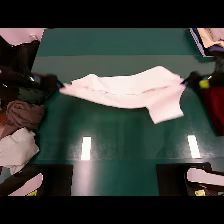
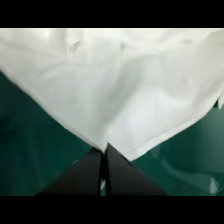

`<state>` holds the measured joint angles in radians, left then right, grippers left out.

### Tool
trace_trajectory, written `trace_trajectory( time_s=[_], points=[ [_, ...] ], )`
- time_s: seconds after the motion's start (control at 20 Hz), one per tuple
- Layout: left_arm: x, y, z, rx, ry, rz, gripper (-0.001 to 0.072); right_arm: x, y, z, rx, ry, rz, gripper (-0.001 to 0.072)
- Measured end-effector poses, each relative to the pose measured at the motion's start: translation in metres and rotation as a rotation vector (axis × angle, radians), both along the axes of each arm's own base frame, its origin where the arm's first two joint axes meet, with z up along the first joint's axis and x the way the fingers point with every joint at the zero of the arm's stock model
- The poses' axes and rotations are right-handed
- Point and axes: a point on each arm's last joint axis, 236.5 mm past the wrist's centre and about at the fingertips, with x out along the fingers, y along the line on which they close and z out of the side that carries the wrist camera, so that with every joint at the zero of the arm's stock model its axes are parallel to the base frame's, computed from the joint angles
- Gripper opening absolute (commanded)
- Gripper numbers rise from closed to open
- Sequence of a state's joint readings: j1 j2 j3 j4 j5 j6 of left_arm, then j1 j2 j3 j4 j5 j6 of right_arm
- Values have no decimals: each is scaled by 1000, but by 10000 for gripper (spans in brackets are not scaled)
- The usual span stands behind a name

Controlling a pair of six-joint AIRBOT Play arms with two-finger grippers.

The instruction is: Fold the shirts.

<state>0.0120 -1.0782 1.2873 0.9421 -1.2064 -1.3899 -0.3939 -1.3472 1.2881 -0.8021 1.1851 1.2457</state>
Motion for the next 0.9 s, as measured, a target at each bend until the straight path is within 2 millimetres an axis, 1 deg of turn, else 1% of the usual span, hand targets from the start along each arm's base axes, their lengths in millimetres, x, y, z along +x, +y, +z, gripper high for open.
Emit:
trace_trajectory(
  time_s=[0.05, 0.1, 0.15, 0.2, 0.25, 0.3, 0.35, 0.4, 0.45, 0.55, 0.65, 0.75, 0.85, 0.9],
  points=[
    [4, 0, 37, -1, -93, 2, 25, 5, 4, 42, 6, -103, -1, 20],
    [5, 0, 79, -3, -197, 3, 25, 7, 8, 84, 6, -206, 0, 20],
    [2, 0, 120, -3, -298, 4, 25, 6, 12, 131, -3, -321, -3, 20],
    [-6, 0, 165, -4, -407, 5, 24, 1, 16, 174, -24, -424, -3, 19],
    [-16, 0, 204, -4, -506, 6, 25, -8, 21, 220, -48, -534, 0, 19],
    [-31, 0, 243, -3, -606, 7, 25, -21, 27, 261, -72, -634, 1, 19],
    [-50, 0, 280, -3, -704, 8, 25, -38, 33, 302, -104, -736, -3, 19],
    [-68, 0, 311, -8, -794, 14, 25, -55, 38, 337, -135, -825, -8, 19],
    [-89, 0, 338, -11, -875, 19, 24, -77, 44, 369, -170, -908, -12, 19],
    [-129, 2, 380, -25, -1016, 37, 24, -120, 52, 423, -246, -1056, -35, 18],
    [-168, 5, 412, -43, -1136, 56, 24, -160, 54, 461, -352, -1164, -84, 18],
    [-197, 7, 430, -53, -1214, 69, 24, -190, 49, 485, -459, -1218, -164, 18],
    [-208, 10, 435, -38, -1241, 84, 24, -208, 40, 497, -531, -1228, -244, 18],
    [-207, 12, 431, -23, -1229, 93, 24, -210, 36, 497, -546, -1213, -267, 18]
  ],
)
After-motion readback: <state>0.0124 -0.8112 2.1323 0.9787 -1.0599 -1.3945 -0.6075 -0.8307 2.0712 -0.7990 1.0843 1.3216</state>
